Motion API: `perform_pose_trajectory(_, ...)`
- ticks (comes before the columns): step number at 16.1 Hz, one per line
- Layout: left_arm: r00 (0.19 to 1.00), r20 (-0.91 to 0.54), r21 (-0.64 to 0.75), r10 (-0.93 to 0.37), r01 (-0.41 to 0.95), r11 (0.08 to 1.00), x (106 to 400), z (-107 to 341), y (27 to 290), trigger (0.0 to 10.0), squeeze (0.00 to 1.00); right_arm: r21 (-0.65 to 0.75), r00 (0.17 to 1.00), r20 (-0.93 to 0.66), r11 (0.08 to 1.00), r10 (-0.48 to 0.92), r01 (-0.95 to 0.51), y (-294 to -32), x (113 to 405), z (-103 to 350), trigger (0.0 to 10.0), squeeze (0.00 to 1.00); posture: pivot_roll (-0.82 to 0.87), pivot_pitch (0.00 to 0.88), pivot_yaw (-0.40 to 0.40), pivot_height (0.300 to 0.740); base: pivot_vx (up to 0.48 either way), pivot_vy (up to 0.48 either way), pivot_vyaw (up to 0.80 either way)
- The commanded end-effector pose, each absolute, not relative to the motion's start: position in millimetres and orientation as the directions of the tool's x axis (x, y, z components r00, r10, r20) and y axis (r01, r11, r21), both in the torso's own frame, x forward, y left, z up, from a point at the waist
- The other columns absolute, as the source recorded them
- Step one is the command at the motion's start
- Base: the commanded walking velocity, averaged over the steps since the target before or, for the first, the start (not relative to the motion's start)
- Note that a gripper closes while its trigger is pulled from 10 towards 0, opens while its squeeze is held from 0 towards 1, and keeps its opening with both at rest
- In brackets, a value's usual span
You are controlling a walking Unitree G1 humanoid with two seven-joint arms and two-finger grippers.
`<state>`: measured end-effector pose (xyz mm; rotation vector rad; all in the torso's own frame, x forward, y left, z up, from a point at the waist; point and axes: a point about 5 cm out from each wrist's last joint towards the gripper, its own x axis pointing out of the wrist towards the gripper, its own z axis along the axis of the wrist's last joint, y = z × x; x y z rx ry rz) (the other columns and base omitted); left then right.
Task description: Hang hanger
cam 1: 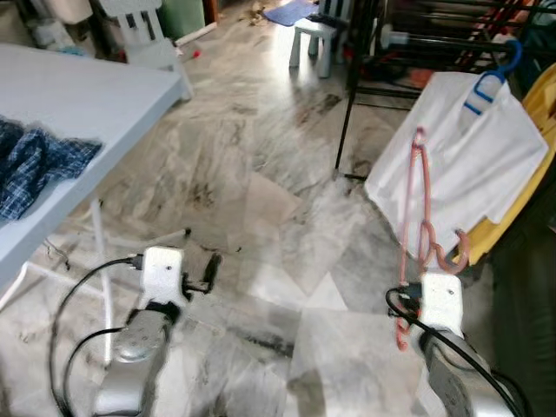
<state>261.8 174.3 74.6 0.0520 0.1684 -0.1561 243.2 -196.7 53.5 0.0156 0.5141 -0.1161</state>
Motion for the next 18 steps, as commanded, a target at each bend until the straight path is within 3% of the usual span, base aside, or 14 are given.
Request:
perform_pose_trajectory(1,0.969,-0.173,0.032,-0.176,0.184,0.982,263,76,171,10.0,0.0,-0.035,0.846,-0.511,0.987,-0.152,0.156,-207,238,51,10.0,0.0,-0.08,0.137,0.028,0.74,0.401,0.0,0.0)
perform_pose_trajectory(12,0.957,-0.2,-0.034,-0.211,0.208,0.977,265,72,157,10.0,0.0,-0.015,0.815,-0.563,0.988,-0.133,0.151,-201,243,48,10.0,0.0,-0.1,0.161,0.02,0.74,0.426,0.0,0.0)
perform_pose_trajectory(18,0.952,-0.214,-0.066,-0.218,0.209,0.976,265,68,150,10.0,0.0,-0.018,0.804,-0.584,0.992,-0.112,0.125,-199,242,47,10.0,0.0,-0.12,0.16,0.015,0.74,0.395,0.232,-0.72)
